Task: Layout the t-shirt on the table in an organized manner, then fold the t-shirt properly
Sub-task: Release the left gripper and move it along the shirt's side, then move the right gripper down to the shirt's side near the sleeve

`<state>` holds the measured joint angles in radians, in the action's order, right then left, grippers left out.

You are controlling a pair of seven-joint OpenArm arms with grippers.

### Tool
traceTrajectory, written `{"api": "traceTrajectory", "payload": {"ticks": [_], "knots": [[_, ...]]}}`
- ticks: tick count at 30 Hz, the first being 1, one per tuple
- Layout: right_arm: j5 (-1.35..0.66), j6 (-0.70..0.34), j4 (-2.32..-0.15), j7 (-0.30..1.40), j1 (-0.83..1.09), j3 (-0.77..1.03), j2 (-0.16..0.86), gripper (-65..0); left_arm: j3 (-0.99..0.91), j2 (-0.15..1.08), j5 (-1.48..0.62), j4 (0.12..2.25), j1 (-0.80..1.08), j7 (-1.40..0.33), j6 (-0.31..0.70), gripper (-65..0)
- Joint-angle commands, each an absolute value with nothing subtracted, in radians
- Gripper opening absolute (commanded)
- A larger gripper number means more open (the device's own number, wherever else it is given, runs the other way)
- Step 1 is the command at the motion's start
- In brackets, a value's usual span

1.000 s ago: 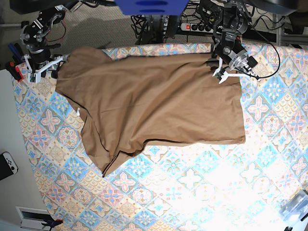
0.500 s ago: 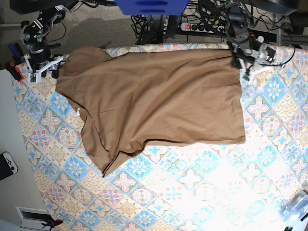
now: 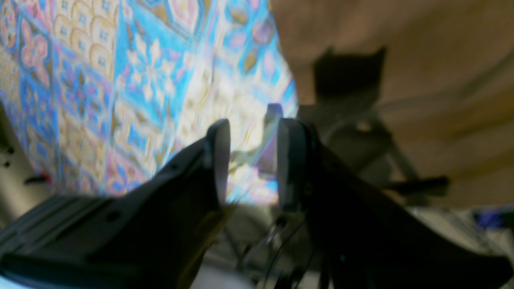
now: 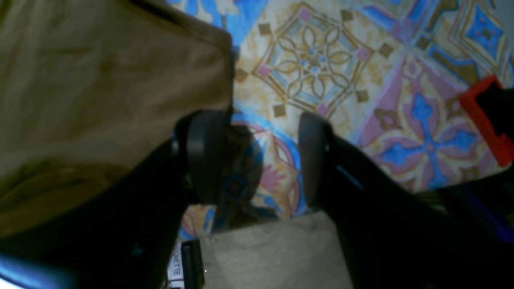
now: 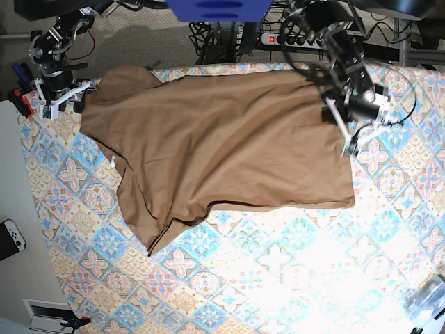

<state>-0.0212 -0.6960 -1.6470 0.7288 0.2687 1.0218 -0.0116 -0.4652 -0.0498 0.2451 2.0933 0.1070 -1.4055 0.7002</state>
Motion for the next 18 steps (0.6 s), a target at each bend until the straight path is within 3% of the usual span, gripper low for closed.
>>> {"api": "traceTrajectory", "payload": {"ticks": [1, 8, 18], "knots": [[-0.036, -0.698, -1.669, 0.704, 0.265, 1.027, 0.004, -36.5, -0.463, -0.058, 0.26, 2.107, 0.071, -1.396, 0.698, -45.8], [-0.024, -0.698, -1.712, 0.662, 0.139, 1.027, 0.01, -36.5, -0.456, -0.13, 0.404, 2.097, -0.022, -1.396, 0.698, -45.8], [0.263, -0.698, -1.675, 0.513, -0.054, 0.969, 0.01, -36.5, -0.461, -0.125, 0.407, 2.084, -0.044, -1.396, 0.698, -45.8]]}}
